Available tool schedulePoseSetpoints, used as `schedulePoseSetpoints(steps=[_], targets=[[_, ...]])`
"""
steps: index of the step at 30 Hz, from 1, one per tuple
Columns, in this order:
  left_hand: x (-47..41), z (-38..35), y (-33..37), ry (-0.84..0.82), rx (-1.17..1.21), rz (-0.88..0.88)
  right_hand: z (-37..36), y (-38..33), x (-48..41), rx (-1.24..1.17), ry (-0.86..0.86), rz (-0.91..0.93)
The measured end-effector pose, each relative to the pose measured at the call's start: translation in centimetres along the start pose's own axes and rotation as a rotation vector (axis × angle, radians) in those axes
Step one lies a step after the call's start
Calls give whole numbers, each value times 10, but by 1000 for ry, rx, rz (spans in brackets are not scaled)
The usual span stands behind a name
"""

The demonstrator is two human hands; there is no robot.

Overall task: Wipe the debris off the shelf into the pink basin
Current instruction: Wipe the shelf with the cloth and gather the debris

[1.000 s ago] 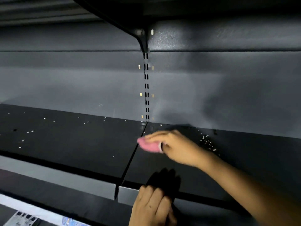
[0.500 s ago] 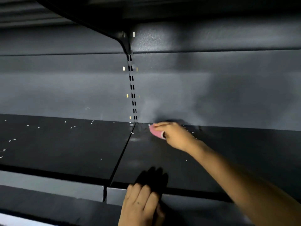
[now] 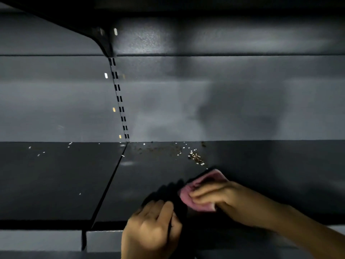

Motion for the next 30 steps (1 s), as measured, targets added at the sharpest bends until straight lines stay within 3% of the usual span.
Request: schedulePoseSetpoints(steps=[7,10,13,15,18,20,22,30], targets=[[5,0,-9,2,-30,56,3,33,-93,156,196,-118],[3,1,-8,-13,-33,75,55,33,-89,7,493,-208],[3,0,-5,-16,-48,64,107,61,-39,-259,708,-491],[3,-1,-2,-16,-51,39,119,81,-1,-146,650,-650],[2,-1,1,11,-62,19,101,96,38,470,226,-670],[2,-1,2,31,-68,5,73,105,52,690,35,-645],[3,-3,2,26,-63,-8,48,105,49,594,1,-675],[3,-3,-4,-14,-76,54,4,56,-81,304,225,-511]])
Point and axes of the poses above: each hand's wrist, its own x-axis away from the middle knuckle, its own z-axis out of the back of the hand, y = z × x, the point moved 9 cm from there along -x, towards the middle knuckle, and after that the axes turned 15 degrees about y, right-handed, at the moved point
